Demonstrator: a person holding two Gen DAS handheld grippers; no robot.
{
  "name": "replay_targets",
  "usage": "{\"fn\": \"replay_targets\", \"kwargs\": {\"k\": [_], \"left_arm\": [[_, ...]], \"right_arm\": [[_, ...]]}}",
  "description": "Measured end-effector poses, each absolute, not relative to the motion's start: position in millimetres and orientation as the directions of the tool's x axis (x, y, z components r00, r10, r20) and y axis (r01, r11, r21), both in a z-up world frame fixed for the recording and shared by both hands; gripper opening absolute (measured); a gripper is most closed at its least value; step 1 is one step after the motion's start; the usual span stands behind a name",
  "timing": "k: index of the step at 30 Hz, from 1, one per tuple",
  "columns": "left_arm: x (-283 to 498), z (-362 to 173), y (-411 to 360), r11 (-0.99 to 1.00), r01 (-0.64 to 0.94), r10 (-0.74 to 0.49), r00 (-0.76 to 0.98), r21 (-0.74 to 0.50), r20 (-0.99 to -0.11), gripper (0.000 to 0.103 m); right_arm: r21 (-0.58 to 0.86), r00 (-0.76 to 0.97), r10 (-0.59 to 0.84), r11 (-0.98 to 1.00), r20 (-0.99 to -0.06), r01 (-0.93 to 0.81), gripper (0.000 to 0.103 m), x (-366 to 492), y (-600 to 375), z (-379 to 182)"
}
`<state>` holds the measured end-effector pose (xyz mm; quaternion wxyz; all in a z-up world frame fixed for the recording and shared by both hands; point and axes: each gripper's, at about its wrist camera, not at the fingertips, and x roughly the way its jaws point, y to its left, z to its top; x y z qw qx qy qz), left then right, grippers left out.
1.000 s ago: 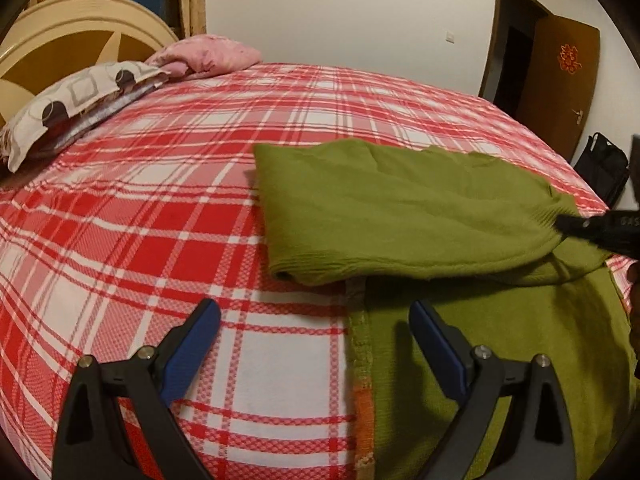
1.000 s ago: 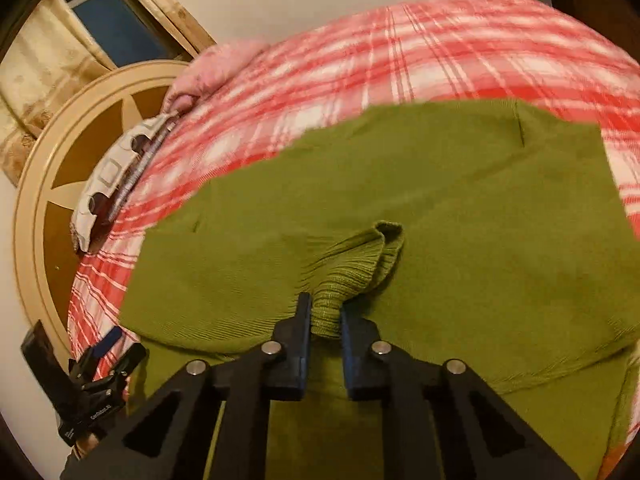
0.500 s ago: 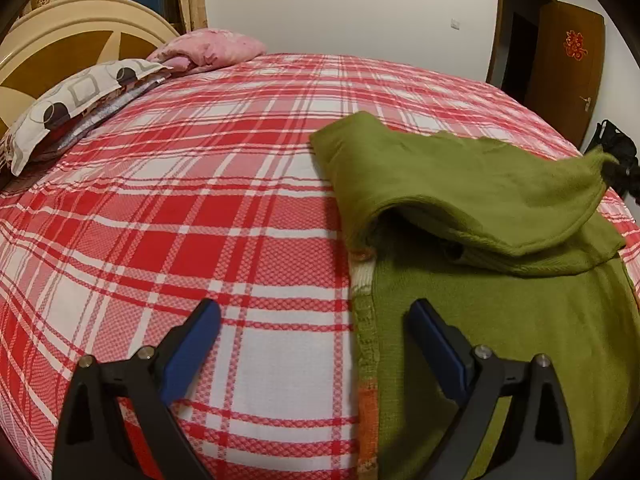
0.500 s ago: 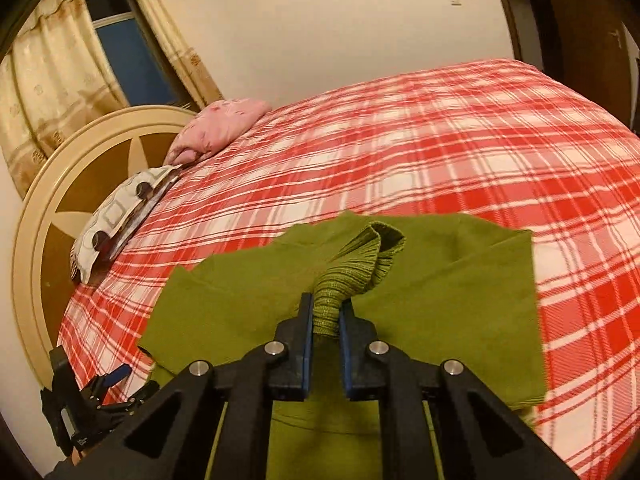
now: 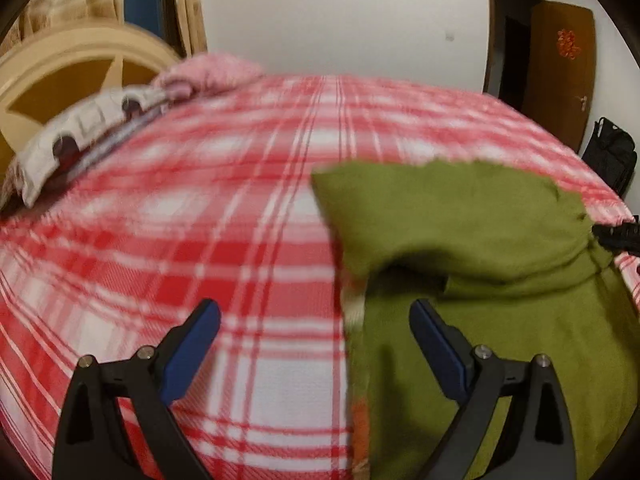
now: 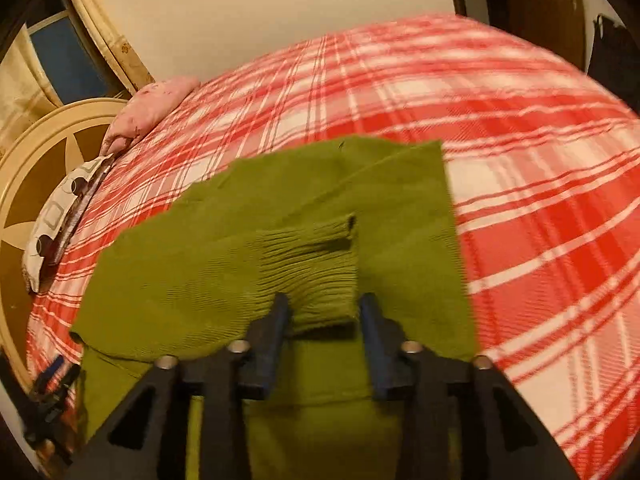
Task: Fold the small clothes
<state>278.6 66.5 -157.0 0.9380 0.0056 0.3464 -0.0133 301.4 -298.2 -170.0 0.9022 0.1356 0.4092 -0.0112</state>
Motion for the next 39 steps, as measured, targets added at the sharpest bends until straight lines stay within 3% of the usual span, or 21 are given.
{"fn": "replay_targets", "kwargs": {"k": [2,5,8,12,15,18,39], "left_arm": [[288.7,-144.0,64.0,0.999,0.037,-0.036,0.771,-0.011,-0.636,0.102],[309.6,-140.2,56.7,0.999,0.026,-0.003,0.776,0.028,-0.631,0.103],[331.2,-157.6,50.9,0.995,0.000,0.066,0.742,0.098,-0.667,0.103],[342.2,-188.7,54.8,0.982,-0.025,0.159,0.652,0.189,-0.741,0.103],[338.5,-190.8,68.0,0.993,-0.017,0.099,0.645,0.115,-0.758,0.103],[333.3,-192.3,66.7,0.991,-0.006,0.106,0.655,0.134,-0.748,0.103],[324.7,-193.8,70.0,0.996,0.006,0.060,0.656,0.084,-0.753,0.103]], "right_arm": [[0.194,0.689,0.048,0.972,-0.723,0.136,0.050,296.2,-297.2,-158.4],[0.227,0.696,0.129,0.973,-0.707,0.050,0.050,304.7,-286.0,-149.5],[0.206,0.679,0.176,0.978,-0.713,-0.037,0.050,316.8,-261.8,-152.8],[0.090,0.614,0.089,0.996,-0.784,-0.028,0.050,331.9,-238.6,-176.7],[0.005,0.632,0.024,0.999,-0.775,-0.032,0.050,323.5,-229.8,-184.1],[-0.071,0.641,-0.024,0.996,-0.768,-0.048,0.051,313.9,-220.7,-188.0],[-0.018,0.656,0.011,0.999,-0.755,-0.038,0.053,289.0,-230.0,-187.2]]}}
